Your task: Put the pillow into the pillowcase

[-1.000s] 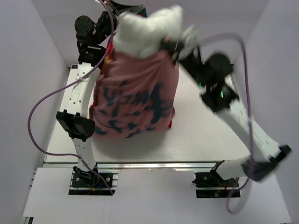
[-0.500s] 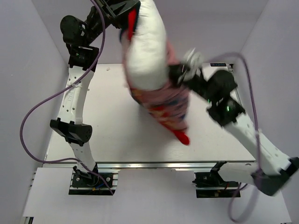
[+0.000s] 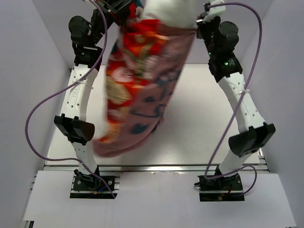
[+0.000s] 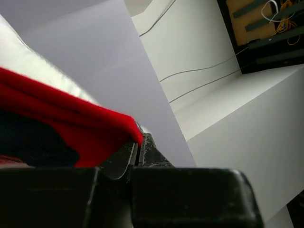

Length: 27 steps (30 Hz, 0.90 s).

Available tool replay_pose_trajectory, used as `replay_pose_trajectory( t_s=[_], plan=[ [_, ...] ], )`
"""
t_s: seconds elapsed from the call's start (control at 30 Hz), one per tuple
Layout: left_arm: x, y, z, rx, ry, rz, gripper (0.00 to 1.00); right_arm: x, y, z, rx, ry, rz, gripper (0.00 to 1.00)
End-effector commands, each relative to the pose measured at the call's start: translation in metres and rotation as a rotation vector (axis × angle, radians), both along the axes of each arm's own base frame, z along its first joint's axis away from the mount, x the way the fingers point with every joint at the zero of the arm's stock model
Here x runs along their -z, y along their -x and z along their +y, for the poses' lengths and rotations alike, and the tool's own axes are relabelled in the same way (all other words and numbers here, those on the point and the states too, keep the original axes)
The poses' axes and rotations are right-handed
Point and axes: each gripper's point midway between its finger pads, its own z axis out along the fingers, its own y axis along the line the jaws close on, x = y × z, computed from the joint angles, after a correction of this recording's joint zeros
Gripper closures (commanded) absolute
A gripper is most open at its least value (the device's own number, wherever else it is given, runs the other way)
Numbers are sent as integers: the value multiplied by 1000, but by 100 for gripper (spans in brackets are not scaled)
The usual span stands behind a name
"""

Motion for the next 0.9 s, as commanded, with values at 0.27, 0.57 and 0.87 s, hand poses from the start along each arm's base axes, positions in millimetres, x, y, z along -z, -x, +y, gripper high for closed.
replay_pose_trajectory(
  t_s=[0.27, 0.57, 0.87],
  plan=[
    [-74, 80, 27, -22, 112, -201, 100, -41, 203, 57, -521, 58, -385, 100],
    [-54, 45, 18, -2, 114, -136, 100, -49, 220, 91, -297, 51, -406, 100],
    [-79, 92, 29, 6, 116, -203, 100, -68, 19, -76, 288, -125, -172, 100]
  ],
)
